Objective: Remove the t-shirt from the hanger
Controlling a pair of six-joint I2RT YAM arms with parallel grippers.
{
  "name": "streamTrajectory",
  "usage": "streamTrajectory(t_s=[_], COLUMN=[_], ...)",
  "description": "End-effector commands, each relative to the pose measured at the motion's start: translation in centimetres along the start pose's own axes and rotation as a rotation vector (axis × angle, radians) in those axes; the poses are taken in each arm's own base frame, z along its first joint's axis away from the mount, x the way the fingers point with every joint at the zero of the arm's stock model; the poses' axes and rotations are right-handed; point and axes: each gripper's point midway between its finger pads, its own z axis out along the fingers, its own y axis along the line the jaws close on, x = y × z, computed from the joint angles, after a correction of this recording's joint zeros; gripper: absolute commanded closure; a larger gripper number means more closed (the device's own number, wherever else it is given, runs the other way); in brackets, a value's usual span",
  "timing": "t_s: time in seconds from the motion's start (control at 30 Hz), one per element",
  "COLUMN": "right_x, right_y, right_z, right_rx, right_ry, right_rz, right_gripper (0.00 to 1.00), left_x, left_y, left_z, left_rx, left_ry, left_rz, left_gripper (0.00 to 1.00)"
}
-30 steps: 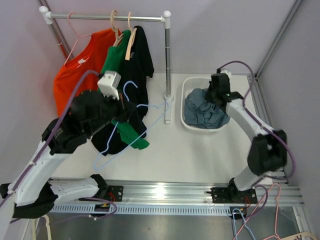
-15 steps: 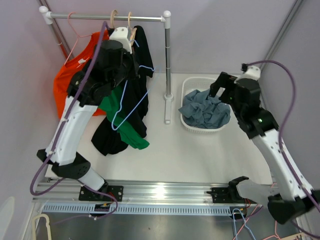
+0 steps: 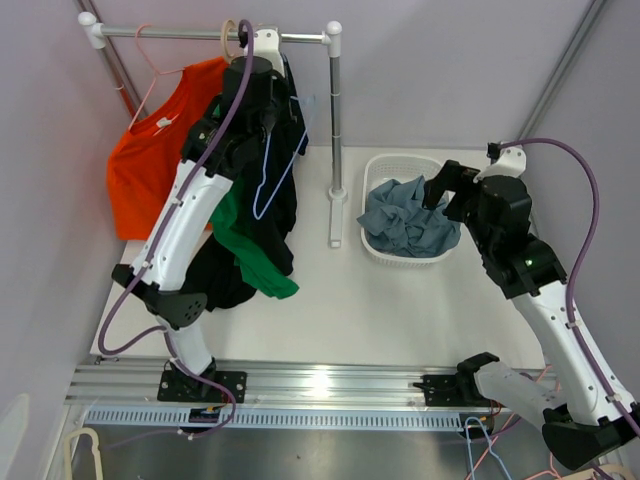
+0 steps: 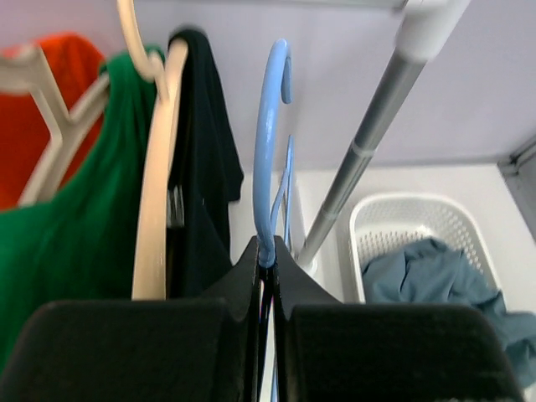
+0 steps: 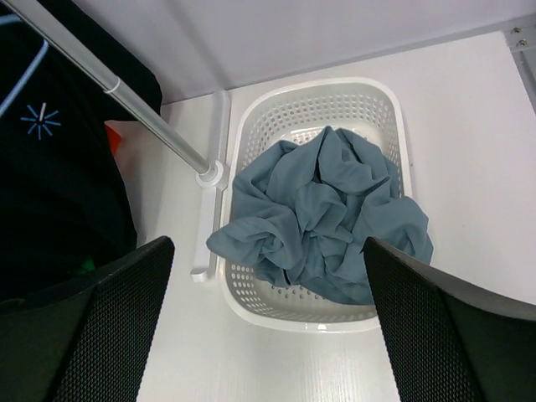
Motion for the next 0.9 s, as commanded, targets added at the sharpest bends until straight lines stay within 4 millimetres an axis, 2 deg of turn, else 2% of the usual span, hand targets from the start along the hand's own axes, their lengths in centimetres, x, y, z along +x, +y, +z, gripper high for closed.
streamTrajectory(t_s=[0.0,0.1,0.23,0.37,0.57,0.6,0.7,0.77,0.8,0.87], right_x=[-1.6,-1.6,-1.7,-2.1,-3.7,-3.9,-4.2,-4.1,-3.9,-3.8], right_y=[0.8,1.1,1.7,2.0,2.9,2.9,2.8,2.9,3.0,3.2], right_z=[-0.7,-0.6,-0.8,-1.1,-2.6,-2.9,-3.6,-4.0,-4.0,-4.5], right_rx=[-0.045,-0.065,-0.099,-0.118,-0.168,-0.17,-0.174,-0.188,-0.193,-0.211], right_ry=[-0.057,-0.059,-0.058,-0.069,-0.097,-0.103,-0.111,-0.105,-0.101,-0.098], right_rz=[-0.014,-0.024,-0.027,-0.02,-0.002,-0.002,0.0,0.008,0.015,0.022], right_gripper=[0.01,0.0,0.0,0.0,0.01,0.01,0.01,0.01,0.01,0.01], left_x=[-6.4,-7.4,-8.6,-7.9,-8.1,-7.3,-6.4,-5.9,-5.8,-4.6], left_y=[0.2,0.5,-0.1,-0.9,-1.6,-1.9,-1.9,-2.6,-1.9,-2.4], left_z=[-1.5,-1.1,1.2,3.5,5.6,6.7,8.5,9.3,9.9,11.0], left_rx=[0.009,-0.006,-0.037,-0.02,0.038,0.061,0.103,0.186,0.197,0.275], left_ry=[-0.236,-0.294,-0.332,-0.331,-0.354,-0.33,-0.316,-0.3,-0.29,-0.246], left_rz=[-0.018,0.011,0.051,0.099,0.066,0.045,0.013,-0.013,-0.062,-0.096], left_gripper=[0.99,0.99,0.99,0.99,0.99,0.99,0.99,0.99,1.0,1.0])
